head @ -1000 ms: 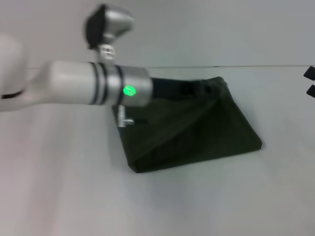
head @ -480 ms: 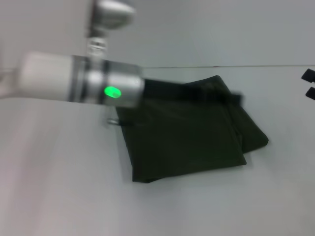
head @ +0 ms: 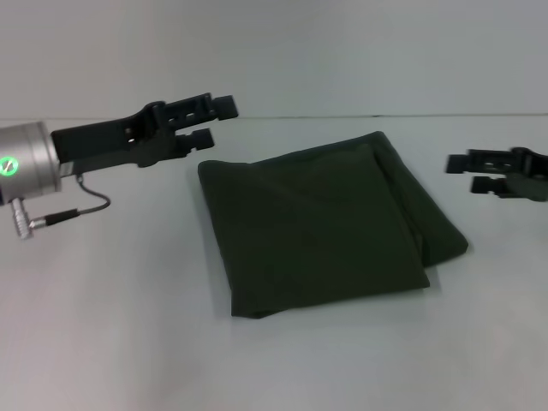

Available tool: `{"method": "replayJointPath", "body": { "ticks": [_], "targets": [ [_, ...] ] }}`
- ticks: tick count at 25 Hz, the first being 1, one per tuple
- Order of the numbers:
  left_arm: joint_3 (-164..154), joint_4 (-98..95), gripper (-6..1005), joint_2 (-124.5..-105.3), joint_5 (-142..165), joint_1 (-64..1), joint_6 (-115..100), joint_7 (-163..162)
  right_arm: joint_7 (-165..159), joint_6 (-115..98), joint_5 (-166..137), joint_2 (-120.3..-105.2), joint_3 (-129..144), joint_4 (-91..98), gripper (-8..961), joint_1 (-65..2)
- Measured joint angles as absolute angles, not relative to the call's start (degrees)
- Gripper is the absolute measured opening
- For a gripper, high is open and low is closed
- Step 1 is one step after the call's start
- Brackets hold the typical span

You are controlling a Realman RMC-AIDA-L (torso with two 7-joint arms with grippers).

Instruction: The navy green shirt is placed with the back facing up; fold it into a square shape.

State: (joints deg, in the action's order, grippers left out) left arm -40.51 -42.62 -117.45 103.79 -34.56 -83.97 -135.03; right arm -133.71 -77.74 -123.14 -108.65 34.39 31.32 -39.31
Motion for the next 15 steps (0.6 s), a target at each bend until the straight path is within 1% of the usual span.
{"method": "replayJointPath", "body": {
  "ticks": [3, 6, 9, 15],
  "targets": [
    [-39.64, -42.74, 903, -117.48, 103.74, -33.27, -84.08, -134.08, -137.19, -77.02, -128.44, -108.51, 36.36, 31.25, 867, -43.57],
    [-39.36, -42.82, 913, -117.32, 103.71, -33.01, -84.24, -133.68, -141.16, -75.61, -132.77, -108.98, 39.83, 31.10, 867, -47.33],
    [-39.27, -42.92, 919, -117.06, 103.70, -33.01, -84.38, -133.50, -144.35, -74.16, -135.78, -109.58, 43.14, 31.06, 867, -49.50],
    [-39.24, -42.90, 919, -116.74, 103.69, -32.88, -84.09, -133.40, -147.59, -70.58, -137.68, -110.45, 48.42, 30.11, 866, -51.37]
  ]
}}
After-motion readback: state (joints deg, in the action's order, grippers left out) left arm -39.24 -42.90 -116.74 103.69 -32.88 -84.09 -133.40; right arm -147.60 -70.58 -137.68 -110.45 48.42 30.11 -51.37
